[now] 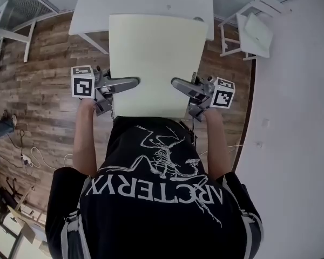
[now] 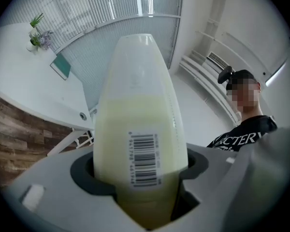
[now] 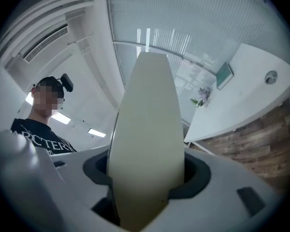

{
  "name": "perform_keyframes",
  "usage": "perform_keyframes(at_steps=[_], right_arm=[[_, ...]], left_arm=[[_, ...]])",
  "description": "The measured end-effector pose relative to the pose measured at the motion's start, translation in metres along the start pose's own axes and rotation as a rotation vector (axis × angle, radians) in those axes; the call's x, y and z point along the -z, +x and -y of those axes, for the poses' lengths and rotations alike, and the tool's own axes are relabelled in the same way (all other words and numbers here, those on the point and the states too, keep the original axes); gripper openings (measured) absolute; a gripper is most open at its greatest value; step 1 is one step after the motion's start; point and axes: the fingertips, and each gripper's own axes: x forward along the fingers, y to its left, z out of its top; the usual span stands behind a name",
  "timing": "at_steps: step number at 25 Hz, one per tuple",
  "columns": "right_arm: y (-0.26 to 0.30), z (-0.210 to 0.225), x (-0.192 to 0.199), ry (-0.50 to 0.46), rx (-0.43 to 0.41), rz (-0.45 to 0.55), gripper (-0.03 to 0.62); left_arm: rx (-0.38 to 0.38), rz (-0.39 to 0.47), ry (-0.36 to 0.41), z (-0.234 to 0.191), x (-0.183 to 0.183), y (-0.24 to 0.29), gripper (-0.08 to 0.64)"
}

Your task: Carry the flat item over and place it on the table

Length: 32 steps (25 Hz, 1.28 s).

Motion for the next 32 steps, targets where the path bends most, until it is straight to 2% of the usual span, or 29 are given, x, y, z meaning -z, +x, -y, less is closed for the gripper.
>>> perform_keyframes(at_steps=[5, 9, 17, 32], right_arm=[[0.063, 0.038, -0.072, -0.019, 0.043, 0.018, 0.275], [0.086, 0.061, -0.103, -0.030, 0.069, 0.040, 0.276], [0.098, 0.094, -0.130, 0.005, 0.059, 0.035, 0.276], [0.060, 0.124, -0.175, 0.018, 0.013, -0.007, 0.275]], left_arm=[[0.036, -0.026, -0.004, -0.046, -0.092, -0.024, 0.353], [0.061, -0.049, -0.002, -0.071, -0.131, -0.029, 0.353], [0.043, -0.049, -0.028, -0.102, -0.162, -0.025, 0.353], [-0.001, -0.011, -0.029, -0.118, -0.185, 0.029, 0.353]])
